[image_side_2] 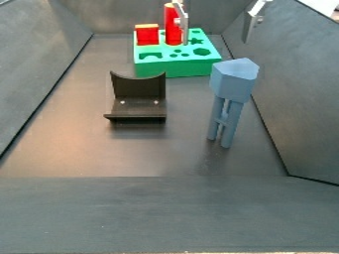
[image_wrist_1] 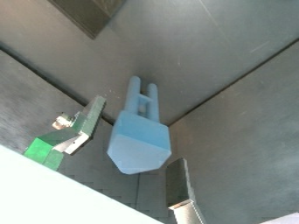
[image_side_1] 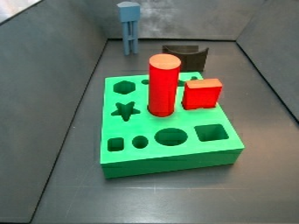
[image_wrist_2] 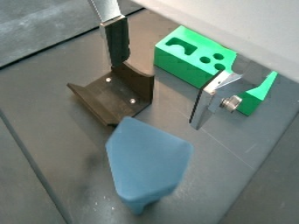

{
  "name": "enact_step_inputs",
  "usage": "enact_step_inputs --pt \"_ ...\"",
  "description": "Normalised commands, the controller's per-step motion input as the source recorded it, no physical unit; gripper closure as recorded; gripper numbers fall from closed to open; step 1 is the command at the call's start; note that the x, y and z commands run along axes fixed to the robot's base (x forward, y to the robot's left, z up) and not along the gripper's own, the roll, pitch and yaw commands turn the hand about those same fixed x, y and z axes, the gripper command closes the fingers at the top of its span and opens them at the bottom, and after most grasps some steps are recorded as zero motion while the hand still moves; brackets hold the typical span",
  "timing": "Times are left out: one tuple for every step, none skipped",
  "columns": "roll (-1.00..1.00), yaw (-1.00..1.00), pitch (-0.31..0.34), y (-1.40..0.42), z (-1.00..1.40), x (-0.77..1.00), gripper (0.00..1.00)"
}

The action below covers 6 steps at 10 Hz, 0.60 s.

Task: Pick up the 3 prong object. Move up. Move to above the board. Insert the 3 prong object.
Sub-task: Pick up the 3 prong object.

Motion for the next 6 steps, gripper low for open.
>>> enact_step_inputs --pt "-0.09 0.18 -0.120 0.15 0.00 -0.29 0.00" --pt "-0.11 0.26 -0.141 0.16 -0.01 -0.18 0.00" --pt "-0.15 0.37 -0.170 0.12 -0.07 0.00 0.00" --pt "-0.19 0.43 -0.200 0.07 -0.07 0.00 0.00" --pt "-0.20 0.53 -0.219 0.05 -0.11 0.10 0.00" --pt "-0.18 0.57 -0.210 0.08 -0.12 0.06 0.00"
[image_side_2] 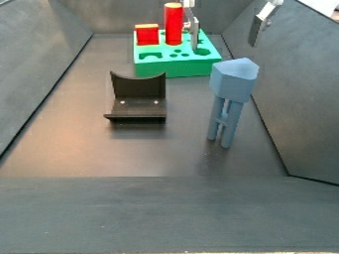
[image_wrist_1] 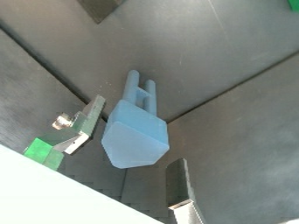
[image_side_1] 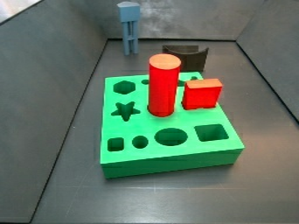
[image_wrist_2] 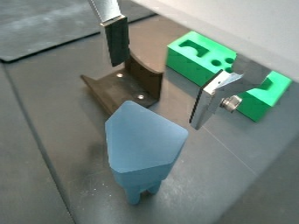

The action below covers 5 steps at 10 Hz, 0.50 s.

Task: Pick up the 3 prong object. Move up. Move to above the board. Insert the 3 prong object.
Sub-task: Pick up the 3 prong object.

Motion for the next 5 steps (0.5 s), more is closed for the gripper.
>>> enact_step_inputs --pt "-0.16 0.59 -0.204 0.14 -0.13 0.00 0.00" --pt "-0.13 0.58 -0.216 0.13 -0.17 0.00 0.00" --pt "-0.06 0.52 -0.173 0.15 -0.14 0.00 0.00" --pt "0.00 0.26 -0.046 0.00 -0.07 0.00 0.00" --pt "0.00 0.00 -0.013 0.00 0.00 0.00 0.00"
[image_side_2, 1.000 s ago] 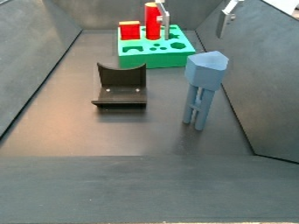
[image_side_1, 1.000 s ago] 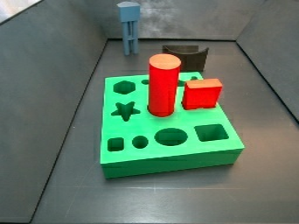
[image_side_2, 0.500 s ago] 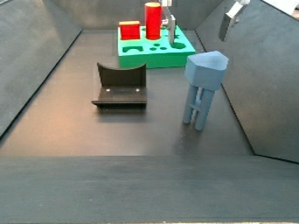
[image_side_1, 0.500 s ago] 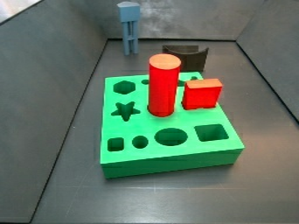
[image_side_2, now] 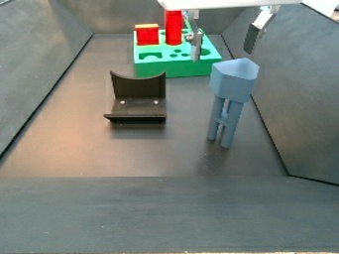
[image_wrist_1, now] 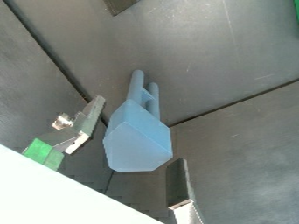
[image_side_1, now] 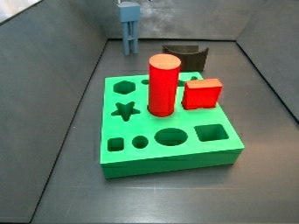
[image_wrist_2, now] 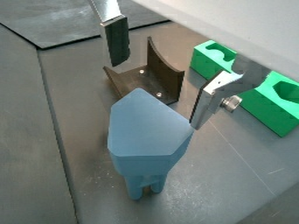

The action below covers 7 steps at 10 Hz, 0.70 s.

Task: Pick up the 3 prong object. Move up. Move to above the board. Insert the 3 prong object.
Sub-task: Pick up the 3 prong object.

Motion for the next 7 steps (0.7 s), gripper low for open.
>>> enact_step_inputs --pt "0.00 0.06 -0.011 0.00 -0.09 -0.06 0.00" --pt "0.00 0.05 -0.011 0.03 -0.13 -0.13 0.00" --pt "0.00 0.07 -0.026 0.06 -0.15 -0.15 0.00" --pt "0.00 0.09 -0.009 0.07 -0.12 -0.11 0.00" --pt "0.00 0.12 -0.013 0.09 -0.13 -0.09 0.00" --pt "0.01 0.14 -0.031 0.08 -0.21 -0.05 0.00" --pt "0.01 0.12 -0.073 0.09 -0.43 -0.06 0.00"
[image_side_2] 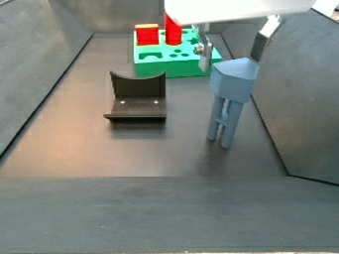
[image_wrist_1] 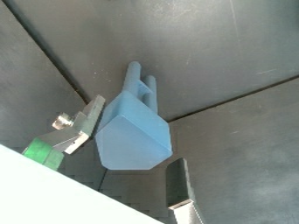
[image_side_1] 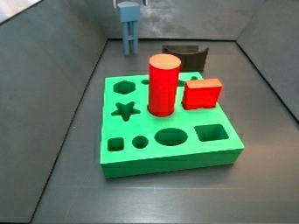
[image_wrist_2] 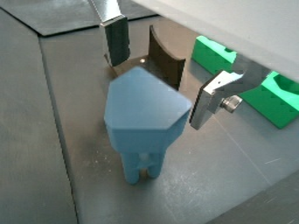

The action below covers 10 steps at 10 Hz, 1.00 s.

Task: Pick up the 3 prong object. Move up. Move to above the board. Insert the 3 prong object.
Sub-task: Pick up the 3 prong object.

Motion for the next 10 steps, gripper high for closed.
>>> enact_step_inputs --pt "0.00 0.15 -0.116 0.09 -0.75 0.00 0.00" --pt "0.01 0.15 -0.140 0.14 -0.81 0.00 0.00" --pt "0.07 0.21 -0.067 0.18 -0.42 -0.10 0.00" --pt "0.00 0.01 -0.030 0.09 -0.12 -0.11 0.00" --pt "0.00 0.00 0.000 0.00 0.00 0.00 0.00" --pt "0.00 0.00 0.000 0.00 0.00 0.00 1.00" --pt "0.00 0.00 0.000 0.00 0.00 0.00 1.00" --pt "0.00 0.00 0.000 0.00 0.00 0.00 1.00" --pt "0.00 0.00 0.000 0.00 0.00 0.00 1.00" --pt "0.00 0.00 0.000 0.00 0.00 0.00 1.00"
